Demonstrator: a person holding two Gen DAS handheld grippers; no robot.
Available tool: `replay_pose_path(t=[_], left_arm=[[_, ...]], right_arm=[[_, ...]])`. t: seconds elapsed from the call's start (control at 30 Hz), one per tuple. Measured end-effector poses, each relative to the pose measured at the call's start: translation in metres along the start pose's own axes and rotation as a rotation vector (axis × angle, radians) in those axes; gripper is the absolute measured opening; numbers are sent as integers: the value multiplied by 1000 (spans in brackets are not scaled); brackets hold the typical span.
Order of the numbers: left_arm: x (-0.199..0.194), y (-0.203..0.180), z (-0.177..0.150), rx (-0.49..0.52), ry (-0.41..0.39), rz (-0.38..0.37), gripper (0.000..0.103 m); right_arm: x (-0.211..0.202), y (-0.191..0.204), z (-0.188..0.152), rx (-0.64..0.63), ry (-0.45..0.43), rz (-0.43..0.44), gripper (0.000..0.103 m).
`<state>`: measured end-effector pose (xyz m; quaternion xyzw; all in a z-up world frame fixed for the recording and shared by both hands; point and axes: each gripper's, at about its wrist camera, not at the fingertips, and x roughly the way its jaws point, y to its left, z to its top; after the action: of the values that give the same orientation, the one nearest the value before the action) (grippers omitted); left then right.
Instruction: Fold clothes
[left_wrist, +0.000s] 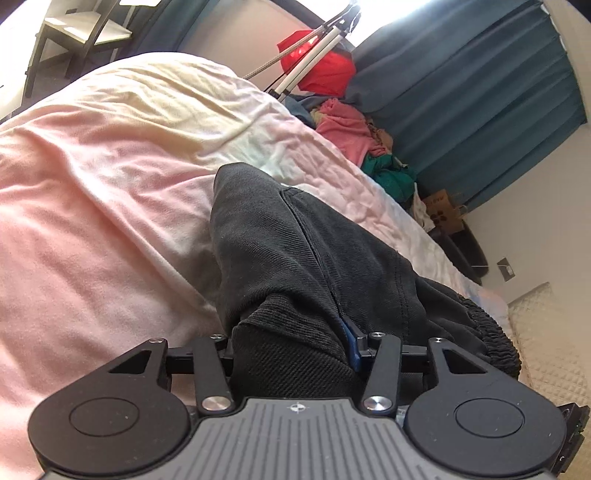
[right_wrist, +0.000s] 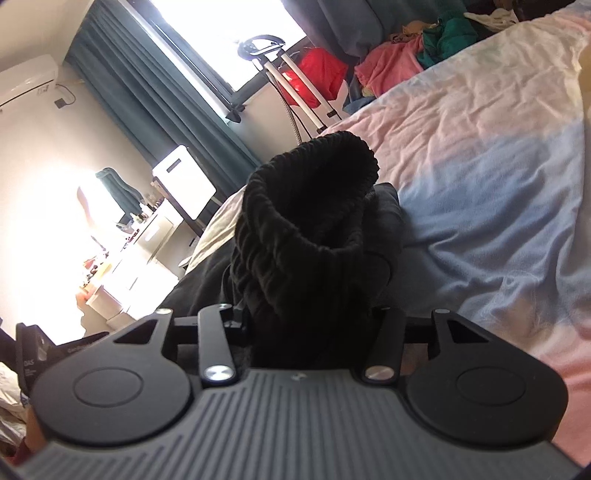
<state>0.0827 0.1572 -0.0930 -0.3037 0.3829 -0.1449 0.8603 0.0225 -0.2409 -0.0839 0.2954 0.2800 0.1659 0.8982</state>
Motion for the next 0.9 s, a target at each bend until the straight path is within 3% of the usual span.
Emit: replay_pose_path(t=[0.23,0.4,0.6,0.9], left_arm=[[-12,-33,2,14,-19,-124,46],[23,-86,6,39,23,-182,45],[110,-175,23,76,73,-255,45],[295,-337,42,150,138,-318,45]], right_arm=[[-40,1,26,30,-77,31,50],[-77,-14,64,57,-151,-33,50],[-113,-60,134,108,-221,-128,50],[-125,-196,270,255,-286,-234,50]])
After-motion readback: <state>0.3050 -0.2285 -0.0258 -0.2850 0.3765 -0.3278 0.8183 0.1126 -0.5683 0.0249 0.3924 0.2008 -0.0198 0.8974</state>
